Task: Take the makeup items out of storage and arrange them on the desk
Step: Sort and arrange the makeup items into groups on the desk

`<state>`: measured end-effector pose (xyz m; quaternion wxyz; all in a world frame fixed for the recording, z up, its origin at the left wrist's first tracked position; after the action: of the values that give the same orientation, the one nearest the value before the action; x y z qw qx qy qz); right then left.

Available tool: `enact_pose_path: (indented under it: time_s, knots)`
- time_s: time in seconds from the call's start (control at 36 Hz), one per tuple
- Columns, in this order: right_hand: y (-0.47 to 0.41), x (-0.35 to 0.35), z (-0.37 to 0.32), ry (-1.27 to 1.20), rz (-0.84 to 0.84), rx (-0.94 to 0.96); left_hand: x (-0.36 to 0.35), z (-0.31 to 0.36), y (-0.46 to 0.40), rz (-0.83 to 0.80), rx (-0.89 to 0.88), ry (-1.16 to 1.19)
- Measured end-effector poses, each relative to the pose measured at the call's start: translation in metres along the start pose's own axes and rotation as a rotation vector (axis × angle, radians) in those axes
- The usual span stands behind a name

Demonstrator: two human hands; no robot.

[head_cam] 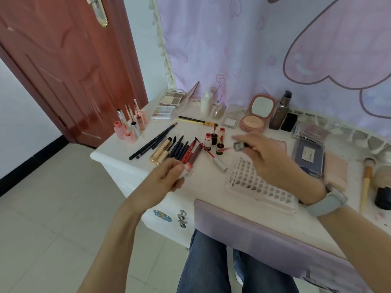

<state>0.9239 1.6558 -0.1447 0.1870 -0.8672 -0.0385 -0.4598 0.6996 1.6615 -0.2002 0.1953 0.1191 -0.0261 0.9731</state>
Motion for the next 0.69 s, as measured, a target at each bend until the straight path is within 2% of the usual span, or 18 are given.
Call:
enact_pose_path:
  time_s: [0.08,0.17,0.28,0.42,0.58,0.69]
  knots:
    - [-0.003,0.014,0.019,-0.188,0.231,-0.174,0.013,-0.006,0.0,0.106,-0.015,0.298]
    - [-0.003,0.0,0.019,-0.407,0.296,-0.254,0.008,-0.007,-0.004,0.172,-0.023,0.472]
    - [0.003,-0.034,0.013,-0.462,0.212,-0.322,-0.003,-0.001,-0.011,0.294,-0.062,0.31]
    - [0.005,-0.052,0.009,-0.254,0.188,-0.255,-0.001,0.005,-0.022,0.413,-0.111,0.055]
    - [0.005,-0.059,0.007,-0.202,0.185,-0.232,-0.001,0.007,-0.038,0.411,-0.114,-0.215]
    - [0.002,-0.066,0.003,-0.043,0.135,-0.18,-0.002,0.009,-0.044,0.395,-0.099,-0.37]
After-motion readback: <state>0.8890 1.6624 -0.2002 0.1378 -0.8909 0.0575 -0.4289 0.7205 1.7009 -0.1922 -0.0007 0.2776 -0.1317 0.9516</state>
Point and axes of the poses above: each hand's wrist, its own y-axis away from the middle knuckle, its own x-axis out of the back of the hand, z = x × y, the point moved 5 cm from there along -y, towards the middle knuckle, and after that the axes turned 2 degrees about y, right-handed, at the moved point
